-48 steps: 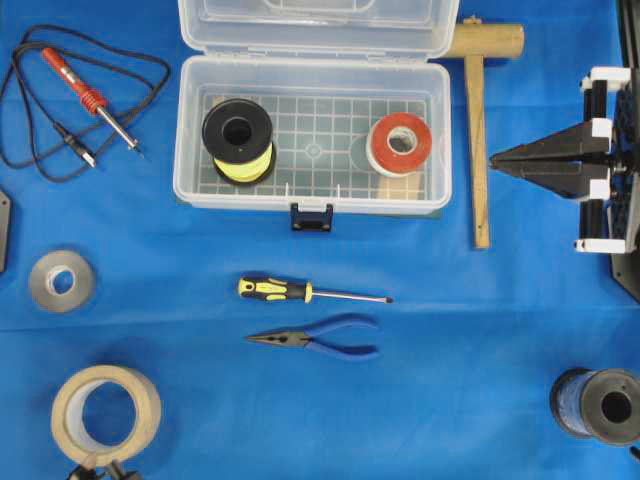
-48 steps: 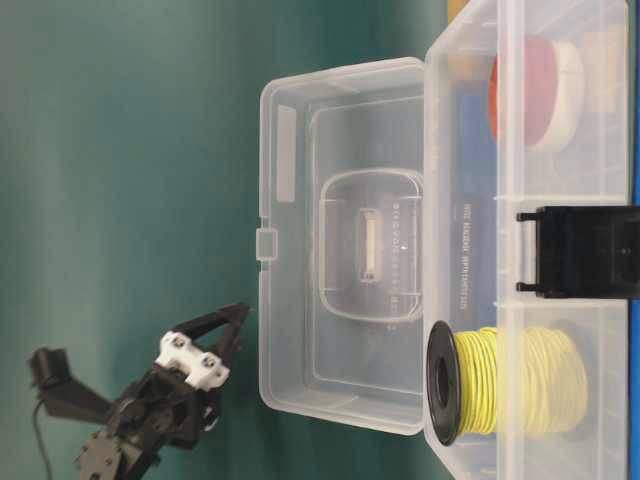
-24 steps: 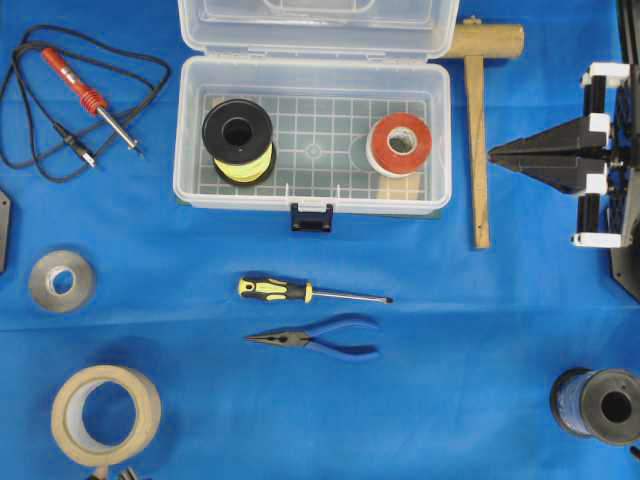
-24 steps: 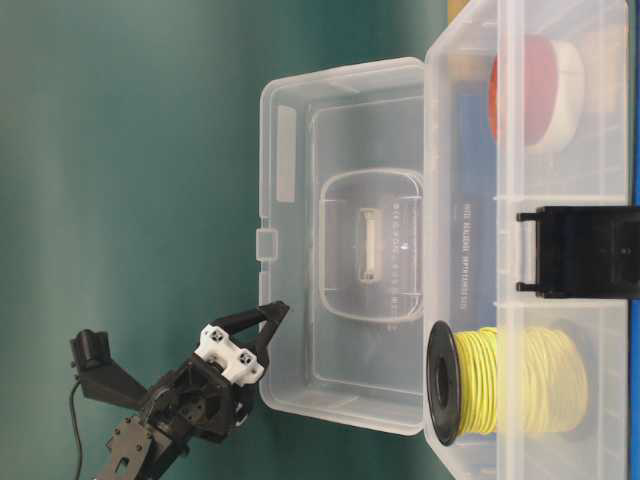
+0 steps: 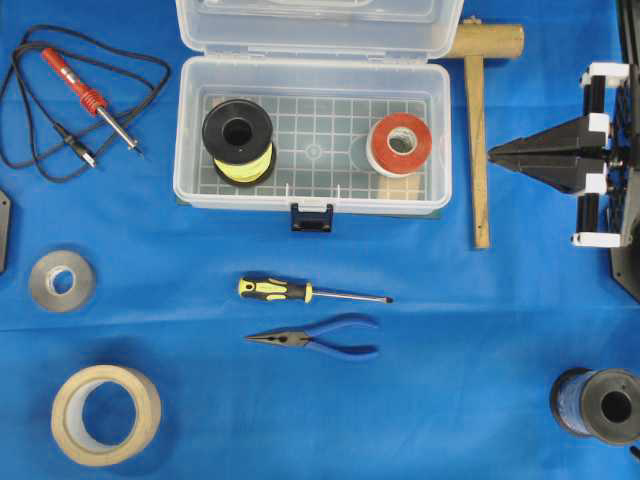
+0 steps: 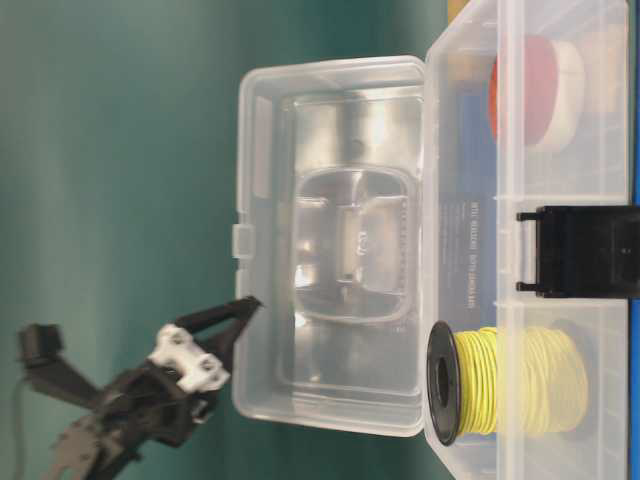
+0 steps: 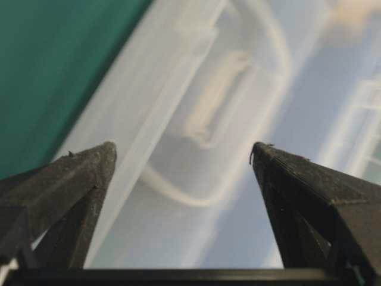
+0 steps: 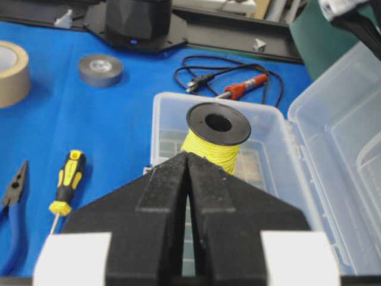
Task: Close the tool box with the left arm.
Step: 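Push the clear lid forward and down over the box with the left gripper, then withdraw the left gripper to the left side of the table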
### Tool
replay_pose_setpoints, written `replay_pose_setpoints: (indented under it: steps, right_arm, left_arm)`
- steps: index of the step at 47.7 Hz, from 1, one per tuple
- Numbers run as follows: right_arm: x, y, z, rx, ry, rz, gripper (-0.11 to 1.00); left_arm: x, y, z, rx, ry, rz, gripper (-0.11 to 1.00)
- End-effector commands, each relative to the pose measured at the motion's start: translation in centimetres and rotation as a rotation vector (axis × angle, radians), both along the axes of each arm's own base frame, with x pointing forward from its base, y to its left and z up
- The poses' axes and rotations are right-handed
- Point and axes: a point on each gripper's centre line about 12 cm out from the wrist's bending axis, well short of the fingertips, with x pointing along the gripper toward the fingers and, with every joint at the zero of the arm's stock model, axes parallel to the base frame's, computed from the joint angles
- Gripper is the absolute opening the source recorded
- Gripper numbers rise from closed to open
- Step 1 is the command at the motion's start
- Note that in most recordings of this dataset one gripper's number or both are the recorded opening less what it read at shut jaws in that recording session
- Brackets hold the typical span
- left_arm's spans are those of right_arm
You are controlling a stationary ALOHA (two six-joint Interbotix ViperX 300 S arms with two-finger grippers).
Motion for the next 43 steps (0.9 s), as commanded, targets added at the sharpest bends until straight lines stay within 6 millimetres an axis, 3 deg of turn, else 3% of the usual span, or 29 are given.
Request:
replay_pose_setpoints:
  steps: [1,14,36,43]
  right_arm:
    - [0.2,-0.1,0.4,0.0,-0.011,-0.002,0.0]
    - [0.2,-0.1,0.4,0.0,-0.014,-0.003,0.0]
    - [0.2,-0.1,0.5,0.0,-0.017,-0.002,0.0]
    - [0.2,0.0,0.5,-0.003,-0.017,-0.001,0.0]
  left_arm:
    - [1.4,-4.2,0.3,-0.027,0.02,-0.098,0.88]
    - [0.8,-9.7,2.0,-0.061,0.017,-0.196,0.88]
    - [-2.7,-17.5,0.0,-0.188,0.044,-0.286,0.88]
    - [-3.9,-19.3,0.2,-0.218,0.013,-0.305,0.87]
